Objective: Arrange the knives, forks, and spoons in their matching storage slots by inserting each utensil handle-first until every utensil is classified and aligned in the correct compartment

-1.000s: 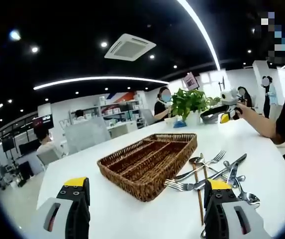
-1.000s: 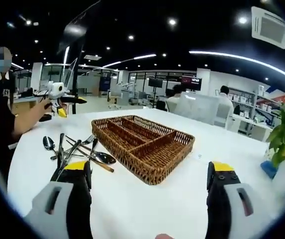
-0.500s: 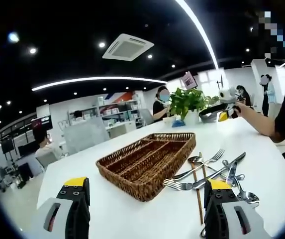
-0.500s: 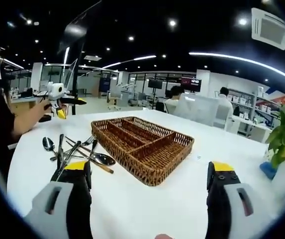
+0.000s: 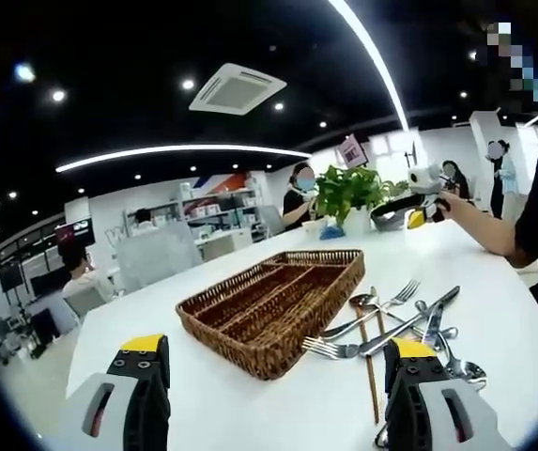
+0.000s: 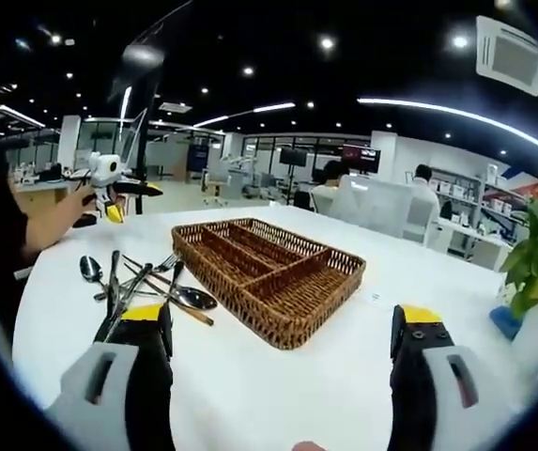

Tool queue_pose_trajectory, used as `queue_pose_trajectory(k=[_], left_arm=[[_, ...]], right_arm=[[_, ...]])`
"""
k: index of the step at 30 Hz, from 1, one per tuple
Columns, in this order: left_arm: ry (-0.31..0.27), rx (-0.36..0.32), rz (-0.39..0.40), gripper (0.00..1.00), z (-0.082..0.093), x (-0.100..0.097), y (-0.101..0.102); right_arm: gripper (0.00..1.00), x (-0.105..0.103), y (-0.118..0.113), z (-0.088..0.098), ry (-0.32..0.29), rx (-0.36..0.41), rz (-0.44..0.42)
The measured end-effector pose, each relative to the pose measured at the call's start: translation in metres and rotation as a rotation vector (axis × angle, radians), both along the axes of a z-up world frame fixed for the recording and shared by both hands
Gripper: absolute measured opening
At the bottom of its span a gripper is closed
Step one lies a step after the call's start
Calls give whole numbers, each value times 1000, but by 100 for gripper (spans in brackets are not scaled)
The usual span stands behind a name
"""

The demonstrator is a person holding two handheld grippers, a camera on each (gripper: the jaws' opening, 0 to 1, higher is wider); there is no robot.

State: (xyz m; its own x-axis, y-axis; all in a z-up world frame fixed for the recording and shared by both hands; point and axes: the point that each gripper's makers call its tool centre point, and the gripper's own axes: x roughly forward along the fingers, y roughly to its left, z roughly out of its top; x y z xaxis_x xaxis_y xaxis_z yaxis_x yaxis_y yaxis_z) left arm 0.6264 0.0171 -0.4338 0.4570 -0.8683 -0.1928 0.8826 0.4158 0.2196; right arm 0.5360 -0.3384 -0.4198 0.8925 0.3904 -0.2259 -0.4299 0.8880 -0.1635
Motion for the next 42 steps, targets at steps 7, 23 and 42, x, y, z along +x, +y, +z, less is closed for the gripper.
queue_pose_trajectory(k=[7, 23, 42], left_arm=[[12, -1, 14, 100, -1, 3, 2], [16, -18, 36, 100, 1, 6, 4], [19, -15, 29, 100, 0, 6, 1]], right_arm=[[99, 1, -1, 0, 5, 11, -4], [99, 2, -4, -4, 19, 13, -24], [99, 2, -4, -5, 34, 27, -27]])
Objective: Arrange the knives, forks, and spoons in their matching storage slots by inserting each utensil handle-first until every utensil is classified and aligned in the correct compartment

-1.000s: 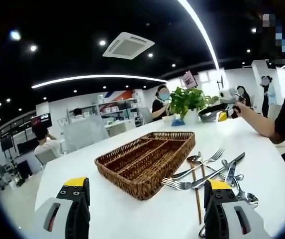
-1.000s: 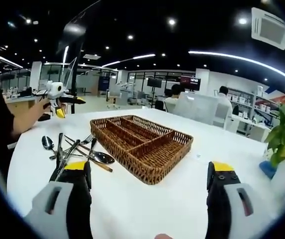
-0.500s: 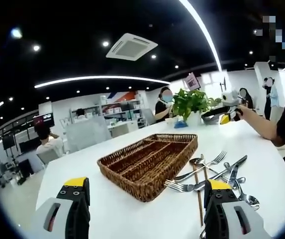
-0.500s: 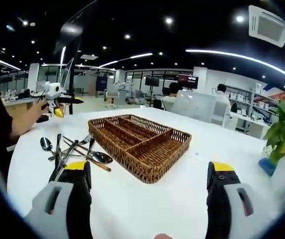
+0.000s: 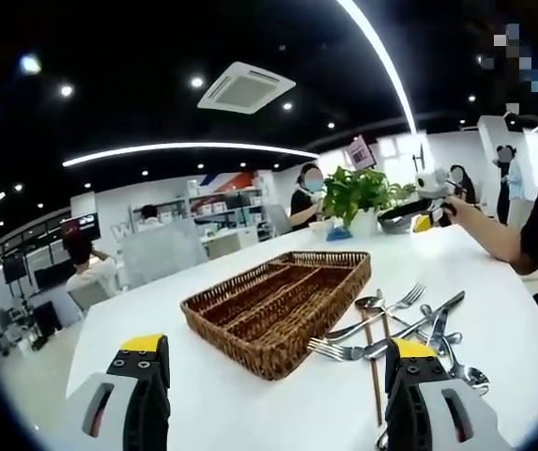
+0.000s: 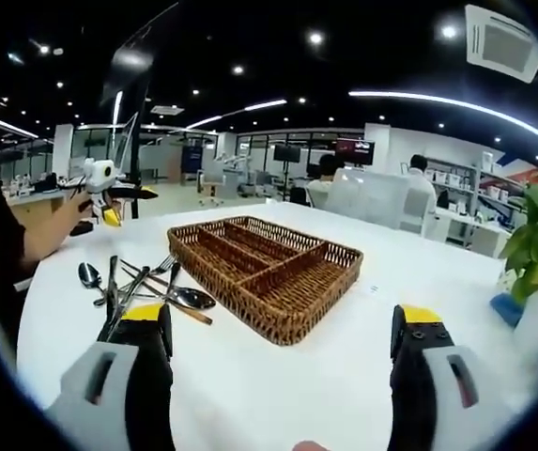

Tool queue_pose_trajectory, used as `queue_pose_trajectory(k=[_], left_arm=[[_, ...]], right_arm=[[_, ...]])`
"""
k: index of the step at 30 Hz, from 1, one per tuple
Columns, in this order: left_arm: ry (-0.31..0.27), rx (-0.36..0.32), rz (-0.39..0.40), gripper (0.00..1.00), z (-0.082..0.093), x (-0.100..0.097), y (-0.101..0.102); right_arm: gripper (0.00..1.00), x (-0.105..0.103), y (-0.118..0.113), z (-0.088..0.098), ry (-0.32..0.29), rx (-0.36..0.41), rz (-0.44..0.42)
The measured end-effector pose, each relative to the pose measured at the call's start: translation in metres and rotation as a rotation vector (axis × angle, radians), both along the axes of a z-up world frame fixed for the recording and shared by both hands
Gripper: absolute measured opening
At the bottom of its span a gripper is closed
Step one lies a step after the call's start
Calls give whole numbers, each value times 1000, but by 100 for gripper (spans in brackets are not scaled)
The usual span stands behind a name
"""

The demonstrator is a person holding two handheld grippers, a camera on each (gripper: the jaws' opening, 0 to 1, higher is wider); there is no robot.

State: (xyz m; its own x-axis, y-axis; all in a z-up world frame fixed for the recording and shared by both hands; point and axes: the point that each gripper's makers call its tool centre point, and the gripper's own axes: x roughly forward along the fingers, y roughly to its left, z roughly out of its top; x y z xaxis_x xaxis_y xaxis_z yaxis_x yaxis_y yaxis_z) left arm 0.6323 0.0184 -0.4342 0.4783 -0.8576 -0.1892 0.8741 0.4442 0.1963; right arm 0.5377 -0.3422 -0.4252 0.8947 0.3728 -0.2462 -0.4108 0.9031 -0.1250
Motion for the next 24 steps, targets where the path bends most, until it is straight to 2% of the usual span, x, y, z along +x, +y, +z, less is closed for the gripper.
queue_pose_trajectory(k=[11, 24], left_arm=[[-6, -3, -11, 100, 2, -2, 0], [-15, -8, 6, 100, 4, 1, 2]], right_arm=[[99, 0, -3, 2, -5, 19, -6], [99, 0, -3, 0, 0, 0, -4]])
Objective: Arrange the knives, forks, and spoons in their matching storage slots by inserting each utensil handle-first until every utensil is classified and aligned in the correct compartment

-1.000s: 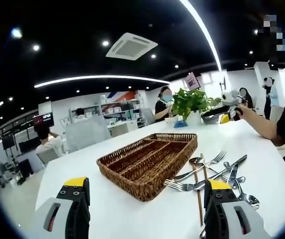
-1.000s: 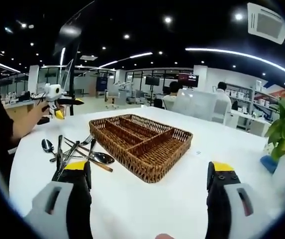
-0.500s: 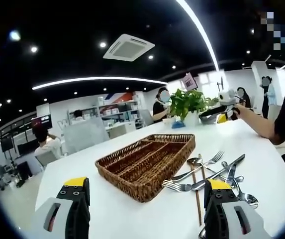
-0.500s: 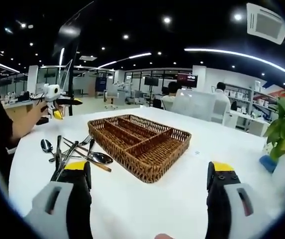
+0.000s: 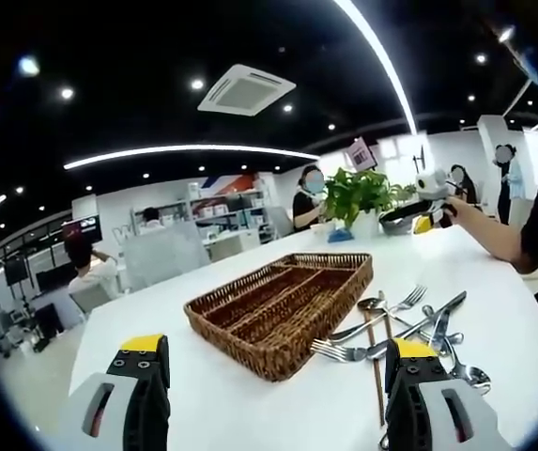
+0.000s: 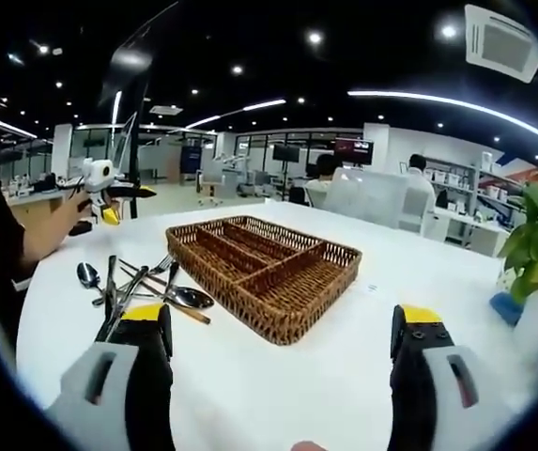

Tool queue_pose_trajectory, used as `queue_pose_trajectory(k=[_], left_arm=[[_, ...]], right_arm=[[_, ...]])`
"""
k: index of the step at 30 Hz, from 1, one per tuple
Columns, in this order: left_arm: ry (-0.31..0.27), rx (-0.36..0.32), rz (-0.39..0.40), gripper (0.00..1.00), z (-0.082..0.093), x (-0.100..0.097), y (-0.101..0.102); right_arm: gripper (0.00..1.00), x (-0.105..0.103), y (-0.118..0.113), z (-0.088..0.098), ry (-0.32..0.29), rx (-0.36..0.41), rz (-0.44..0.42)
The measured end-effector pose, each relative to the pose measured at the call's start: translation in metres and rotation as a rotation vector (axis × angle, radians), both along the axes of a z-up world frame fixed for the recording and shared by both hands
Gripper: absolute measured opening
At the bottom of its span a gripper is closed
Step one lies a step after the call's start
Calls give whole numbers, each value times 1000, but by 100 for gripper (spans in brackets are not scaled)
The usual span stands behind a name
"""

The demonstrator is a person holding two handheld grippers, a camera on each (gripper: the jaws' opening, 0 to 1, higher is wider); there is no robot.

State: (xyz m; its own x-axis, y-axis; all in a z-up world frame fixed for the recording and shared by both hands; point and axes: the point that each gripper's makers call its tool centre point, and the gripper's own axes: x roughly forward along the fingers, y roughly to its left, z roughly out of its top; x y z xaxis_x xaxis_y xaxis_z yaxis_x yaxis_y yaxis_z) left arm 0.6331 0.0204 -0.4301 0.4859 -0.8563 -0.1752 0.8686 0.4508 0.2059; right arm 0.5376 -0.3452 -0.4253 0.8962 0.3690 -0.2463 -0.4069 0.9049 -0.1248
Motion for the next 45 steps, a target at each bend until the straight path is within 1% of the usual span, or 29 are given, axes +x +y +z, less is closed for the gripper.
queue_pose_trajectory(k=[4, 6, 10, 12, 14, 15, 16, 19, 21, 23, 26, 29, 30, 32, 34, 35, 37, 41, 42, 43, 45], left_arm=[[-4, -3, -4, 100, 1, -1, 0], [-5, 1, -7, 100, 1, -2, -1], [-5, 0, -7, 100, 1, -2, -1], [-7, 4, -10, 100, 0, -2, -1], [-6, 8, -13, 100, -1, -3, -2], [-9, 17, -22, 100, -2, -5, -3], [-18, 46, -41, 100, -6, -8, -5], [-34, 73, -53, 100, -10, -12, -9], [-27, 70, -64, 100, -10, -13, -11], [-23, 70, -75, 100, -11, -14, -13], [-17, 83, -101, 100, -15, -19, -16], [-14, 113, -170, 100, -24, -30, -25], [-14, 119, -177, 100, -25, -32, -27], [1, 166, -222, 100, -38, -41, -36], [-5, 193, -242, 100, -45, -44, -41], [2, 194, -253, 100, -46, -46, -43], [13, 203, -277, 93, -50, -51, -46], [30, 230, -321, 93, -58, -59, -49], [31, 231, -324, 92, -58, -60, -49], [41, 243, -347, 90, -61, -64, -49], [49, 250, -356, 88, -64, -66, -50]], right_arm=[[99, 0, 2, 2, -5, 8, 7], [99, 0, 2, 0, -1, -4, 6], [99, 0, 3, 0, 0, 4, 7], [99, -1, 3, 0, 0, -8, 6], [99, -1, 2, 2, -5, 3, 6], [99, -1, 2, 2, -5, 6, 6], [99, -1, 2, 1, -2, 0, 4], [99, 0, 0, 1, -3, 0, 0], [99, 0, 1, 1, -2, 8, 2], [99, 0, 0, 0, 1, -6, 1], [99, 0, 1, 1, -1, -1, 3], [99, 0, 0, 0, -1, -14, 1], [99, 0, 0, 0, -1, -14, 1], [99, 0, 1, 2, -4, -3, 4], [99, -1, 2, 1, -3, -18, 4], [99, -1, 2, 1, -4, -17, 4], [99, -1, 3, 2, -7, -9, 7], [99, 0, 2, 1, -6, -17, 5], [99, 0, 2, 2, -7, -10, 7], [99, 0, 2, 2, -8, -7, 7], [99, 0, 2, 2, -6, -16, 7]])
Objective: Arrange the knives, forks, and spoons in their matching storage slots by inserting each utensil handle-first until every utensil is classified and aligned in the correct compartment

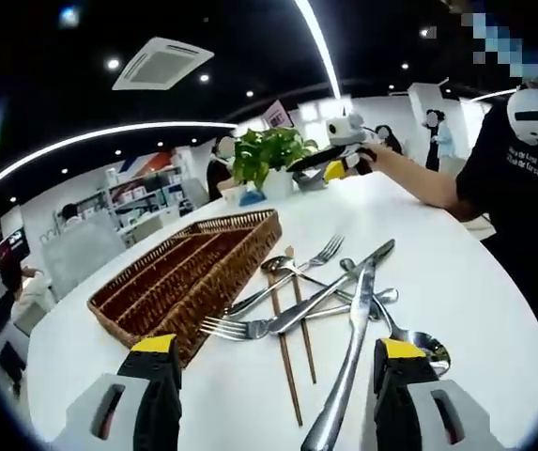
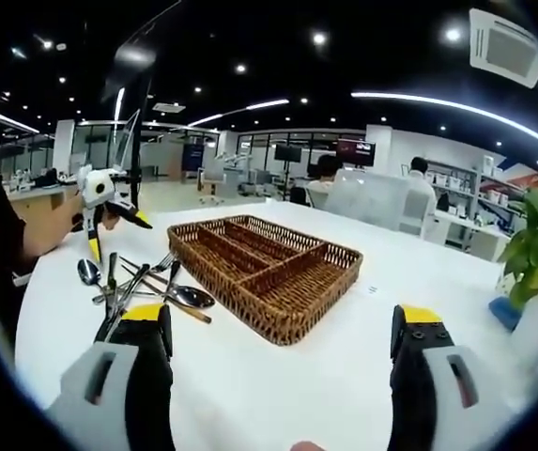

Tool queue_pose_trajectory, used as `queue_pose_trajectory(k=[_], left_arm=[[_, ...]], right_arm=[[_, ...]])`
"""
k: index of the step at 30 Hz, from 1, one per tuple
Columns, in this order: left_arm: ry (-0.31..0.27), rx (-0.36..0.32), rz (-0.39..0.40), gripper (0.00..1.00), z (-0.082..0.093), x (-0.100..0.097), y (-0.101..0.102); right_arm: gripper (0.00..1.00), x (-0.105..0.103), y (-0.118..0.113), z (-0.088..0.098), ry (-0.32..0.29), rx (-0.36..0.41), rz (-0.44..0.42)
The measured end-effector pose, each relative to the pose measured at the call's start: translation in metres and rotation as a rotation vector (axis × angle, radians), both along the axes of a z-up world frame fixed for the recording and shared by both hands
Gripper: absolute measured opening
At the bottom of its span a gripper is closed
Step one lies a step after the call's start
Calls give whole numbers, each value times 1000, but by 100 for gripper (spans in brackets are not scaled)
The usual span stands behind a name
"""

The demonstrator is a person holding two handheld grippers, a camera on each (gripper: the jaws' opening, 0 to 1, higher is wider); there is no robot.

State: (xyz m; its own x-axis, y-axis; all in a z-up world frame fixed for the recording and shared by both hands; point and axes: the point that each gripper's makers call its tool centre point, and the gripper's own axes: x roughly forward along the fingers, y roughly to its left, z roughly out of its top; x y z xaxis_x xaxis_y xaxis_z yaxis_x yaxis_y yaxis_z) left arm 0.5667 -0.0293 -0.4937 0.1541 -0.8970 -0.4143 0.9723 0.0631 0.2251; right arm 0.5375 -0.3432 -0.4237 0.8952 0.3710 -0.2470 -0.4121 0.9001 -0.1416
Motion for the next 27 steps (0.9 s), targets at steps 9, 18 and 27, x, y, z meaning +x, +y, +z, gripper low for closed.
queue_pose_trajectory(k=[9, 18, 27], left_arm=[[-29, 28, -30, 70, -8, -5, -11], [12, 59, -101, 59, -16, -20, -12], [47, 92, -177, 40, -34, -29, -11]], right_arm=[[99, 0, 0, 2, -6, 4, 1], [99, -1, 0, 1, -6, 4, 2], [99, 0, 2, 0, -3, 1, 6]])
